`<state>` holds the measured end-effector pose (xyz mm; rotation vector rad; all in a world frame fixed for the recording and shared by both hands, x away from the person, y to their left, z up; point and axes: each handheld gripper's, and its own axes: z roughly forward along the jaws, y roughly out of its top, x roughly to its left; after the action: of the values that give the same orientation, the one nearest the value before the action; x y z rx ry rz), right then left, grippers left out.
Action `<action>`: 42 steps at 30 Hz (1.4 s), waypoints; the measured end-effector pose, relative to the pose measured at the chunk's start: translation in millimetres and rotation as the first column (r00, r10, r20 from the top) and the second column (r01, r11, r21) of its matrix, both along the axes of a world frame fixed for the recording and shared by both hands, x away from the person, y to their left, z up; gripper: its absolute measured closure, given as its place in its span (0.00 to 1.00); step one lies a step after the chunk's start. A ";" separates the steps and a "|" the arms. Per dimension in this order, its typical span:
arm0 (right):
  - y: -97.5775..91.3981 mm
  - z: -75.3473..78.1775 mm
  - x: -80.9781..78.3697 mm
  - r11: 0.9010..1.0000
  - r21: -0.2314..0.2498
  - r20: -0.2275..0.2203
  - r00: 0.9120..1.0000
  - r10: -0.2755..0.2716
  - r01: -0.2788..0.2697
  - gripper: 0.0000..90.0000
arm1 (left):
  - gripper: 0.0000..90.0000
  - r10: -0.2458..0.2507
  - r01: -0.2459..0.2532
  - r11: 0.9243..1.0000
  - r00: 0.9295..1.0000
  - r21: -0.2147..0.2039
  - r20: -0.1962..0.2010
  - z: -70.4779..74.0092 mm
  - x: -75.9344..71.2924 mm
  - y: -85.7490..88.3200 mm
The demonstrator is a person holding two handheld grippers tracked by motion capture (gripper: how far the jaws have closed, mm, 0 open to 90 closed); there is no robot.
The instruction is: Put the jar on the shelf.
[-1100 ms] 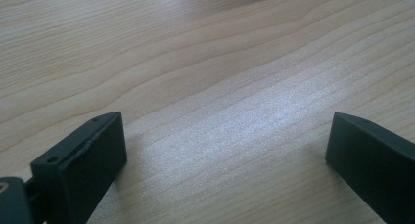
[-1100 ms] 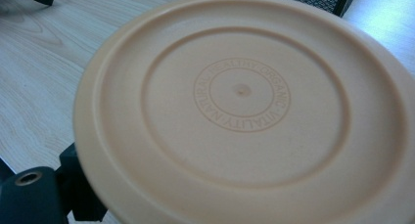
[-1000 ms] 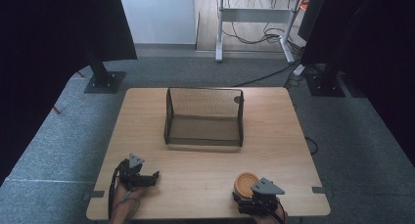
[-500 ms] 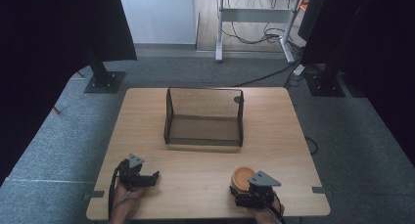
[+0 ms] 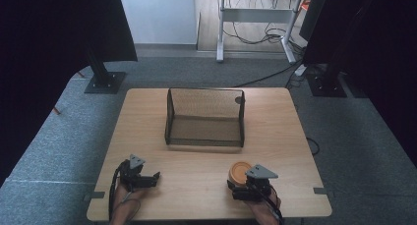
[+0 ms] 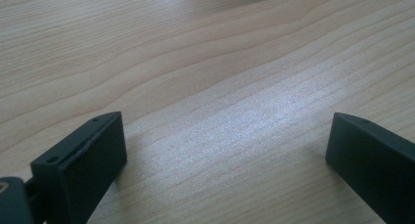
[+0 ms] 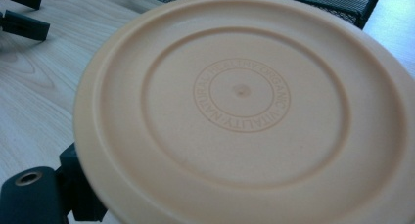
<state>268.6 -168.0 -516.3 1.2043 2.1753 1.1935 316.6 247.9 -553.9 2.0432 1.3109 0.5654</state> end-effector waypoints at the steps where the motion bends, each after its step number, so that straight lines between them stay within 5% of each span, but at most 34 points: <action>1: 1.0 0.4 2.9 1.000 0.001 0.000 1.000 -0.001 0.001 0.10 | 0.01 0.000 0.000 1.000 1.000 0.000 0.000 0.0 0.0 0.0; 42: 10.9 16.9 38.7 0.999 0.026 -0.014 1.000 -0.026 0.026 0.10 | 0.01 -0.002 0.002 1.000 1.000 0.001 0.000 0.0 0.2 0.1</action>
<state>307.4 -157.2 -499.4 1.2513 2.1540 1.2095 316.8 248.0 -553.9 2.0449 1.3089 0.5647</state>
